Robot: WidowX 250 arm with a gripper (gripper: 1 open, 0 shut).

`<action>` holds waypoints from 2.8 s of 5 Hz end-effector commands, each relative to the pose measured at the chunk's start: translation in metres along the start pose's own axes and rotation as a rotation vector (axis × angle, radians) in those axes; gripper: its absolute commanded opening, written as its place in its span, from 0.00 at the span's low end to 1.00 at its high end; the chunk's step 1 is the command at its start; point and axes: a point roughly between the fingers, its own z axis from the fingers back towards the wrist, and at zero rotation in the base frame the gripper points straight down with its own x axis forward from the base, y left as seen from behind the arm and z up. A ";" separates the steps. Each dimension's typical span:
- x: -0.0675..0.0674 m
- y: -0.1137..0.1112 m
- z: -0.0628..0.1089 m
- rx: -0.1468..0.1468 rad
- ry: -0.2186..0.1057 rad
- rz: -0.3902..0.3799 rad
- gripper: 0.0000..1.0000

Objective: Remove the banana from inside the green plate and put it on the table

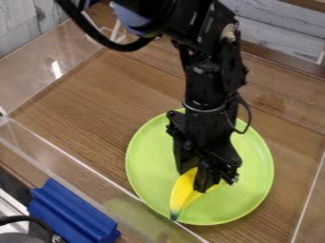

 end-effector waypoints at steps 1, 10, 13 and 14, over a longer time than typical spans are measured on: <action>0.009 0.003 0.020 0.006 -0.066 0.006 0.00; -0.005 0.014 0.055 -0.009 -0.016 0.091 0.00; -0.012 0.024 0.068 -0.011 -0.009 0.146 0.00; -0.013 0.027 0.070 -0.013 -0.005 0.147 0.00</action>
